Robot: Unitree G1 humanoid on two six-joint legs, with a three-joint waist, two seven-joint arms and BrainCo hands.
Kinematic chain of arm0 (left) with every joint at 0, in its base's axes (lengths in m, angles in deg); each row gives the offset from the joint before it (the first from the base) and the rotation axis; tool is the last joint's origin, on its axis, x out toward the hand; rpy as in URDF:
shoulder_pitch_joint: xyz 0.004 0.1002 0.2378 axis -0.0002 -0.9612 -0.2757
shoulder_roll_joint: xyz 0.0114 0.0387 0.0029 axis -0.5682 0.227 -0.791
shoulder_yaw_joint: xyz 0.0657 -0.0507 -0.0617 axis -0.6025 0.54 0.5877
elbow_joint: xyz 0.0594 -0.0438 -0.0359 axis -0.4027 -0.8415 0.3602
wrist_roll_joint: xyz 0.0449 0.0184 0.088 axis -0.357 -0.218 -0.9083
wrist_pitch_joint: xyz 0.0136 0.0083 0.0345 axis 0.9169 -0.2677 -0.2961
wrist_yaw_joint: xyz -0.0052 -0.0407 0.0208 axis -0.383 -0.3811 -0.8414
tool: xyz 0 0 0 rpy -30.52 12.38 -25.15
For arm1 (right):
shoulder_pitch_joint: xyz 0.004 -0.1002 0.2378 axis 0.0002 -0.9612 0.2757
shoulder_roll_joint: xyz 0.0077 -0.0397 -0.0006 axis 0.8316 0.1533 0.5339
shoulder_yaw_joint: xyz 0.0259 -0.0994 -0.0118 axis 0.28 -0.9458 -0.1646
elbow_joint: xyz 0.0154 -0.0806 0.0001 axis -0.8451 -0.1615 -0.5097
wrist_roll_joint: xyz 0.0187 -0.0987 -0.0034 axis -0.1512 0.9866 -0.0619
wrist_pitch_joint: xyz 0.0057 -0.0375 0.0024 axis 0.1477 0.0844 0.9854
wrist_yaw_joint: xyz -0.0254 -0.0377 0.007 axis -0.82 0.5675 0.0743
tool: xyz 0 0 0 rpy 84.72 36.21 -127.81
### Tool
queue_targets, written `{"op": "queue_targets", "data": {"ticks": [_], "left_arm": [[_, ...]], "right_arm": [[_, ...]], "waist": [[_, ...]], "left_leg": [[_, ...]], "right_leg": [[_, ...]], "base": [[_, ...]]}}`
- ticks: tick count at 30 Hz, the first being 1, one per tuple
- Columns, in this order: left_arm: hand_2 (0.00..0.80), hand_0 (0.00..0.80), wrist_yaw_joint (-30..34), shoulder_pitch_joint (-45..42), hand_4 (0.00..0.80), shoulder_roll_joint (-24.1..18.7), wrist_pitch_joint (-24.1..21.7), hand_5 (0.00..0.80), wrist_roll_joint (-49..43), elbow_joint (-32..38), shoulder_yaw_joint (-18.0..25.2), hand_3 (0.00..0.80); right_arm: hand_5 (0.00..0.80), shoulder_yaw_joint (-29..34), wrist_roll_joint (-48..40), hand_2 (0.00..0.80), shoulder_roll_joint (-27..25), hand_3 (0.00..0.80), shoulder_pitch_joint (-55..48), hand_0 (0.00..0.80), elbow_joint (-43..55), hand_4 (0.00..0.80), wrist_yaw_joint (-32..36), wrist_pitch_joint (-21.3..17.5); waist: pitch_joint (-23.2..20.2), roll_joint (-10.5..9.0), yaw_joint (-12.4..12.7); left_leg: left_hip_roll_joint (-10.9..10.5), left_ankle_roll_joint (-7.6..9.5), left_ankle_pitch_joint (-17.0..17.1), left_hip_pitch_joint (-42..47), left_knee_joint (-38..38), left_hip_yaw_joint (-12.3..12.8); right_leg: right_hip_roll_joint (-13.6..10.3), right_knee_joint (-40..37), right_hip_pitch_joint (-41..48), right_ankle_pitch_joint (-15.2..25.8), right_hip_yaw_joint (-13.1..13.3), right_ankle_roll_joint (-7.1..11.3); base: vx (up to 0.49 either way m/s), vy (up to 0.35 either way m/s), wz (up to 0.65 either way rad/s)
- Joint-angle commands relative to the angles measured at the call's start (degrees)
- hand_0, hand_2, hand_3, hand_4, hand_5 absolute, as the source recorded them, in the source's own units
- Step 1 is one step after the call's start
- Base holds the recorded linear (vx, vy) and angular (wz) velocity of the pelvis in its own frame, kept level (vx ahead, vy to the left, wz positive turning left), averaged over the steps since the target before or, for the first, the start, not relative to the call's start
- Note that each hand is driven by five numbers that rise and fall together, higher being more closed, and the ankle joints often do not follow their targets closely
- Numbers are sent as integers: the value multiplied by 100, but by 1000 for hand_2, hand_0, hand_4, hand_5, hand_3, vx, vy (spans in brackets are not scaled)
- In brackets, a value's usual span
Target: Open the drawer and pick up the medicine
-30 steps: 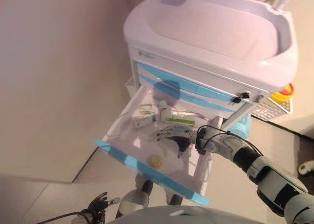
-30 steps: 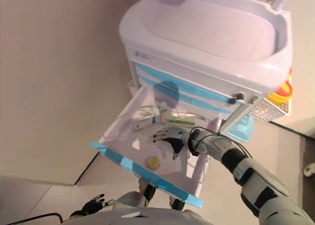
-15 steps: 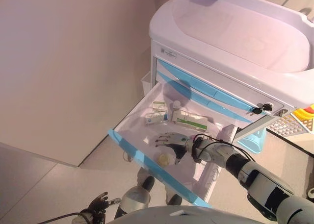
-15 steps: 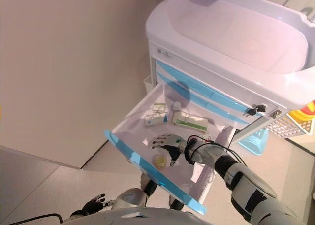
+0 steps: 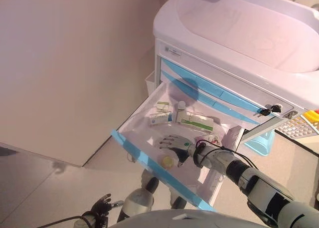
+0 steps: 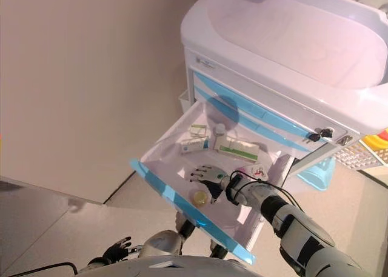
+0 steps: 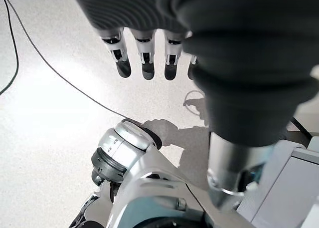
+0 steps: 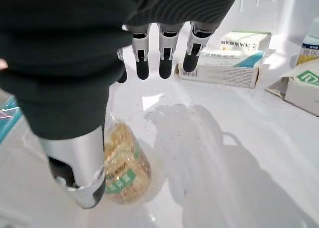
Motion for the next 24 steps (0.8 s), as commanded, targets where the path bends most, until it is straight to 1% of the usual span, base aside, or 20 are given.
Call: {"op": "queue_targets", "data": {"ticks": [1,3,13,24], "left_arm": [[0,0,59,201,0,6,-157,0,-77,-205,-252,0],[0,0,46,194,0,19,-169,0,-84,-200,-251,0],[0,0,65,247,0,-12,-129,0,-92,-210,-250,0],[0,0,55,247,0,10,-155,0,-108,-223,-279,0]], "right_arm": [[0,-240,59,0,92,0,93,0,141,0,-242,-57],[0,-261,112,0,121,0,54,0,148,0,-262,-38],[0,-349,161,0,155,0,22,0,100,0,-221,-225],[0,-397,217,0,238,0,-76,0,33,0,-359,-203]], "waist": [[-62,-35,71],[-53,-36,75],[-50,-61,86],[-22,-53,115]], "left_leg": [[-162,-16,-318,-110,48,-46],[-162,-17,-318,-116,49,-44],[-163,-12,-307,-118,32,-55],[-160,-13,-337,-101,34,-47]], "right_leg": [[-110,179,285,-330,106,343],[-111,182,278,-329,103,349],[-105,157,282,-320,109,357],[-107,157,299,-336,116,357]], "base": [[0,0,0],[0,0,0],[0,0,0],[0,0,0]]}}
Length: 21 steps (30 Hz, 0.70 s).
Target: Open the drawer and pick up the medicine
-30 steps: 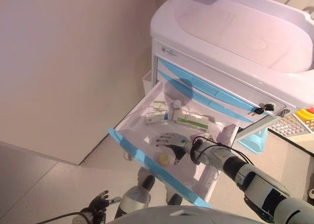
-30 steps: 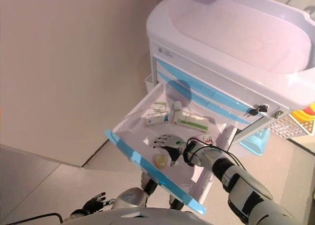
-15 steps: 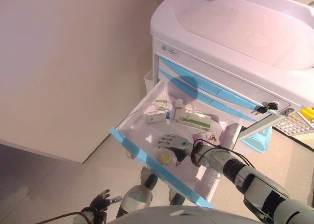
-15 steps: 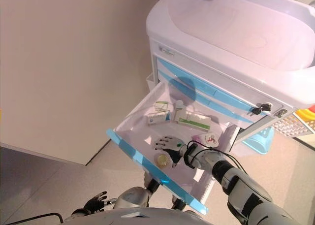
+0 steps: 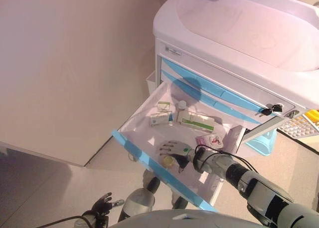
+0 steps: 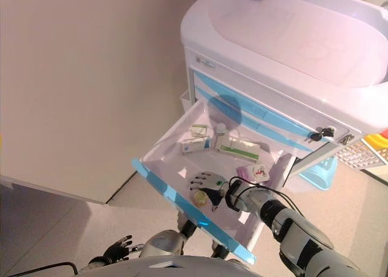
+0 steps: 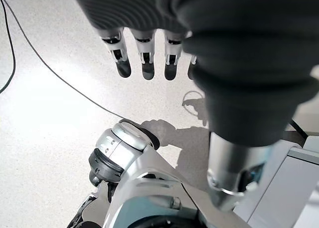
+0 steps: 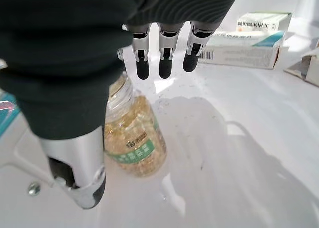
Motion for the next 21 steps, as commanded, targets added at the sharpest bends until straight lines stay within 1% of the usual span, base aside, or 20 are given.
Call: {"op": "queue_targets", "data": {"ticks": [1,6,18,19,20,21], "left_arm": [[0,0,15,234,0,8,-117,0,-116,-229,-281,0],[0,0,15,243,0,30,-151,0,-113,-253,-335,0],[0,0,25,238,0,40,-140,0,-94,-242,-360,0],[0,0,23,233,0,41,-139,0,-96,-239,-362,0],[0,0,20,230,0,41,-137,0,-94,-236,-369,0],[0,0,20,220,0,44,-145,0,-88,-237,-368,0]], "right_arm": [[0,-219,7,0,129,0,63,0,135,0,-298,-158],[0,-211,12,0,204,0,114,0,-20,0,-370,-170],[0,-179,94,0,253,0,61,0,-130,0,-396,-43],[88,-174,98,88,253,88,52,88,-147,88,-409,-52],[257,-174,92,257,248,257,50,257,-158,257,-406,-56],[511,-168,97,511,252,511,39,511,-163,511,-399,-55]], "waist": [[-20,-90,108],[-11,-68,135],[2,-39,146],[2,-39,145],[1,-39,146],[-2,-40,145]], "left_leg": [[-163,-11,-342,-97,34,-49],[-173,-6,-337,-101,33,-65],[-187,1,-326,-96,27,-86],[-184,2,-326,-90,25,-83],[-183,2,-325,-87,23,-83],[-184,2,-320,-87,21,-84]], "right_leg": [[-109,161,301,-336,122,358],[-120,159,308,-334,102,361],[-131,156,317,-328,75,369],[-131,152,322,-328,75,370],[-131,151,326,-326,72,371],[-127,148,328,-326,75,369]], "base": [[0,0,0],[0,0,0],[1,2,1],[0,0,0],[0,0,0],[0,0,0]]}}
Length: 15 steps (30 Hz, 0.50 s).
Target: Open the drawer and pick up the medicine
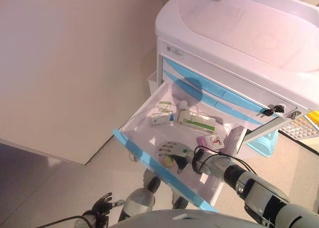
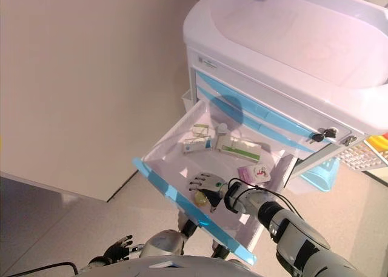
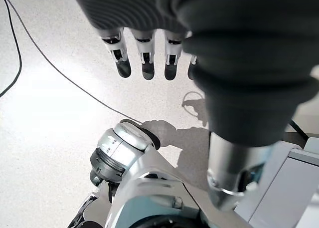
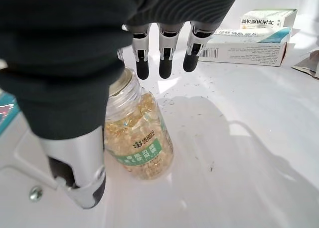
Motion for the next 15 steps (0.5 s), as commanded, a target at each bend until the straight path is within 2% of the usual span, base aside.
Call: {"op": "queue_targets", "data": {"ticks": [1,15], "left_arm": [[0,0,24,215,0,39,-153,0,-90,-241,-262,0],[0,0,47,243,0,49,-168,0,-40,-245,-277,0]], "right_arm": [[800,-164,44,800,160,800,52,800,58,800,-227,-96],[800,-145,39,800,170,800,-11,800,-19,800,-233,-83]], "waist": [[0,-89,128],[42,-108,105]], "left_leg": [[-181,20,-331,-66,20,-25],[-183,29,-331,-78,7,4]], "right_leg": [[-125,146,325,-324,135,368],[-124,118,307,-297,156,379]], "base": [[0,0,0],[0,0,0]]}}
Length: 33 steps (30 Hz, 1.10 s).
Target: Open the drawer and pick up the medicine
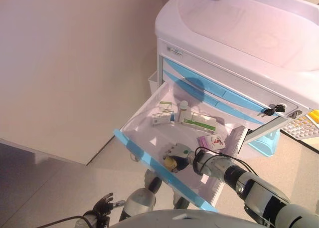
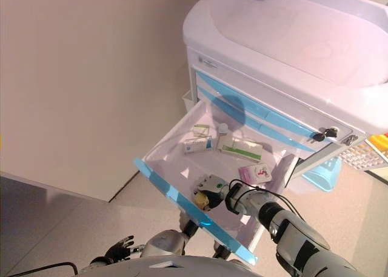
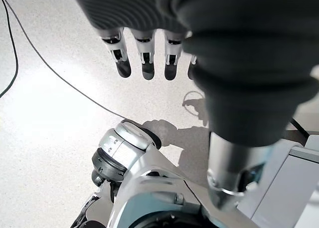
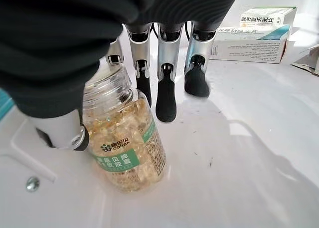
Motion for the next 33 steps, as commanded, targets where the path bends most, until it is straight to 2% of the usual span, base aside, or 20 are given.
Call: {"op": "queue_targets", "data": {"ticks": [1,10,13,16,20,23,24,25,26,28,31,33], "left_arm": [[0,0,45,244,0,35,-171,0,-48,-248,-255,0],[0,0,44,238,0,26,-123,0,-95,-256,-185,0],[0,0,25,201,0,-24,-43,0,-98,-241,-81,0],[0,0,-1,193,0,-102,76,0,-23,-228,73,0],[0,0,-51,214,0,-104,127,0,106,-312,317,0],[0,0,-66,225,0,-87,128,0,127,-376,392,0],[0,0,-82,237,0,-74,151,0,112,-386,384,0],[0,0,-91,245,0,-73,158,0,124,-404,377,0],[0,0,-106,245,0,-63,140,0,121,-437,346,0],[0,0,-79,287,0,-66,122,0,134,-471,301,0],[0,0,-69,307,0,-60,127,0,146,-423,161,0],[0,0,-81,319,0,-60,137,0,144,-395,63,0]], "right_arm": [[800,-142,-23,800,159,800,3,800,78,800,-112,-78],[800,-87,-230,800,-30,800,56,800,402,800,42,-49],[800,-24,-1030,800,-478,800,179,800,1336,800,769,63],[800,201,-2172,800,-1309,800,301,800,2953,800,1931,444],[800,1057,-3651,800,-2301,800,420,800,4826,800,3452,1002],[800,1694,-5084,800,-2712,800,583,800,5501,800,4286,1578],[800,1919,-5635,800,-2800,800,697,800,5563,800,4469,1792],[800,2059,-5954,800,-2823,800,828,800,5482,800,4624,1836],[800,2318,-6888,800,-2868,800,1126,800,5269,800,4711,1954],[800,2653,-7832,800,-2842,800,1516,800,4980,800,4769,2060],[800,2979,-8544,800,-2763,800,2128,800,4250,800,4387,1877],[800,3046,-8705,800,-2787,800,2506,800,3859,800,4075,1799]], "waist": [[53,-137,110],[29,-236,29],[-26,-332,-115],[-56,-452,-367],[-142,-551,-755],[-211,-584,-959],[-233,-589,-1010],[-251,-593,-1036],[-312,-601,-1101],[-371,-609,-1155],[-447,-613,-1159],[-471,-616,-1136]], "left_leg": [[-178,27,-336,-78,7,11],[-160,38,-377,-48,5,108],[-143,42,-377,-43,5,207],[-100,43,-436,13,5,412],[-52,77,-514,112,5,736],[-29,102,-579,196,5,932],[-23,107,-590,230,5,985],[-21,109,-598,252,5,1016],[-11,109,-630,305,5,1088],[-4,114,-668,375,5,1169],[2,120,-726,476,5,1233],[-4,127,-758,525,5,1248]], "right_leg": [[-126,117,306,-297,158,380],[-114,87,299,-255,254,404],[-109,63,273,-197,351,431],[-98,59,250,-145,539,457],[-77,57,224,-92,888,474],[-71,60,225,-67,1118,484],[-74,63,228,-53,1174,486],[-73,63,234,-47,1218,484],[-79,68,247,-37,1289,489],[-86,68,271,-26,1360,496],[-104,75,325,-24,1393,509],[-111,76,362,-29,1408,516]], "base": [[0,0,0],[0,0,0],[2,17,-4],[-4,30,-14],[-8,71,-37],[10,81,-53],[20,78,-40],[41,97,-38],[50,89,-39],[60,80,-35],[83,59,-19],[75,32,-8]]}}
